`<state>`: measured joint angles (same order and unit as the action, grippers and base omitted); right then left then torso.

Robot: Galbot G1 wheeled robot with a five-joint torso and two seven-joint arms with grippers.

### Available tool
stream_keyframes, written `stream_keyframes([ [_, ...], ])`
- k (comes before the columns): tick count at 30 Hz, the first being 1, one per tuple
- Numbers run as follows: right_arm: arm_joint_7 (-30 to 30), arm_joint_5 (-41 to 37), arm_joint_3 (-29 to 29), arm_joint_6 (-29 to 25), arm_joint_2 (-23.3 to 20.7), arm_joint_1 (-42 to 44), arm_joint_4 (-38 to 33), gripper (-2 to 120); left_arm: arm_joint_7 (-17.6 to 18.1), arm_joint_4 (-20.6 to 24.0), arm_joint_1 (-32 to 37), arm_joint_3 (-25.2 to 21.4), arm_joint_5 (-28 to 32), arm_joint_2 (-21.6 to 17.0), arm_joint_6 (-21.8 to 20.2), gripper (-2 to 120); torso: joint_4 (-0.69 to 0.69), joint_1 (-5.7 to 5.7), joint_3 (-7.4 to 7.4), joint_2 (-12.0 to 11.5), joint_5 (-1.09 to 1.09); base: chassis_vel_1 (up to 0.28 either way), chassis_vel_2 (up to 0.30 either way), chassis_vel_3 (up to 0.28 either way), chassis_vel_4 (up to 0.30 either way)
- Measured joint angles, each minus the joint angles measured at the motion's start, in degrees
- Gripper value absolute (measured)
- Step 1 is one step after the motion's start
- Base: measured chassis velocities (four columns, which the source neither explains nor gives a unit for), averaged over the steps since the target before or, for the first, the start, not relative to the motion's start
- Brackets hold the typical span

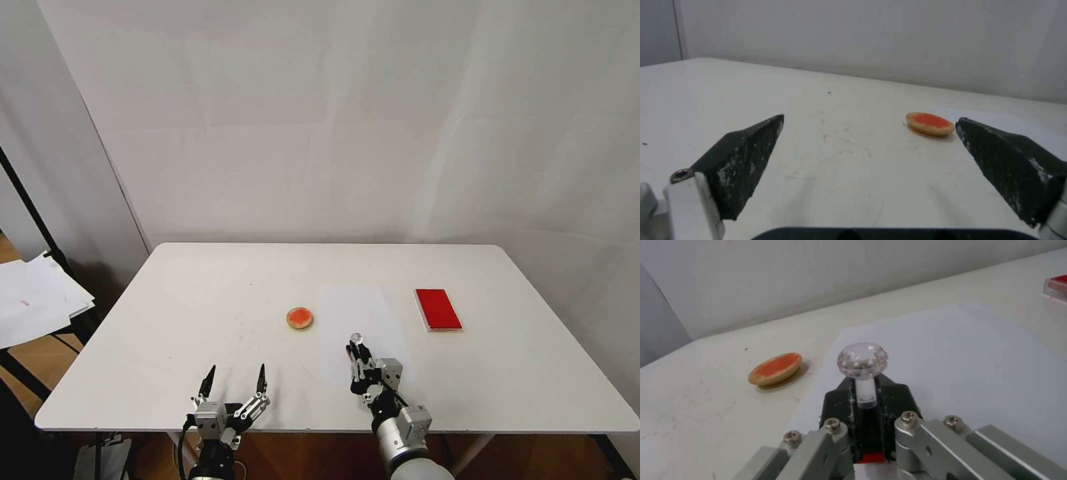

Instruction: Pick up the stamp from the ink pad and place it onto another ink pad.

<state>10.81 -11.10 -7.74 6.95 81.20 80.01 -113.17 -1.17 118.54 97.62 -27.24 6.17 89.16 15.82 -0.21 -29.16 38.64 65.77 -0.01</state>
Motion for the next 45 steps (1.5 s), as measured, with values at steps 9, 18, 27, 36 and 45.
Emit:
stream_keyframes([
  [9, 0.11, 1.27, 1.05, -0.26, 0.85, 0.34, 1.09, 7, 0.0, 0.0, 0.0, 0.0, 0.0, 0.0, 0.0, 102, 0.0, 0.0, 0.0, 0.0, 0.0, 0.0, 0.0, 0.0, 0.0],
  [18, 0.05, 1.71, 1.06, -0.3, 1.15, -0.05, 1.04, 7, 0.0, 0.0, 0.0, 0.0, 0.0, 0.0, 0.0, 102, 0.01, 0.0, 0.01, 0.0, 0.0, 0.0, 0.0, 0.0, 0.0],
  [27, -0.29, -0.02, -1.07, -1.08, 0.51, -5.44, 0.05, 7, 0.0, 0.0, 0.0, 0.0, 0.0, 0.0, 0.0, 102, 0.01, -0.02, 0.02, -0.02, 0.01, 0.0, 0.0, 0.0, 0.0],
  [36, -2.94, -1.58, 1.39, -3.88, -0.2, -9.74, 3.34, 7, 0.0, 0.0, 0.0, 0.0, 0.0, 0.0, 0.0, 102, 0.0, -0.02, 0.01, -0.02, 0.01, 0.0, 0.0, 0.0, 0.0],
  [45, -3.29, -3.22, 7.23, -4.11, 0.4, -16.08, 7.76, 7, 0.0, 0.0, 0.0, 0.01, 0.0, 0.0, 0.0, 102, 0.01, -0.02, 0.01, -0.02, 0.0, 0.0, 0.0, 0.0, 0.0],
])
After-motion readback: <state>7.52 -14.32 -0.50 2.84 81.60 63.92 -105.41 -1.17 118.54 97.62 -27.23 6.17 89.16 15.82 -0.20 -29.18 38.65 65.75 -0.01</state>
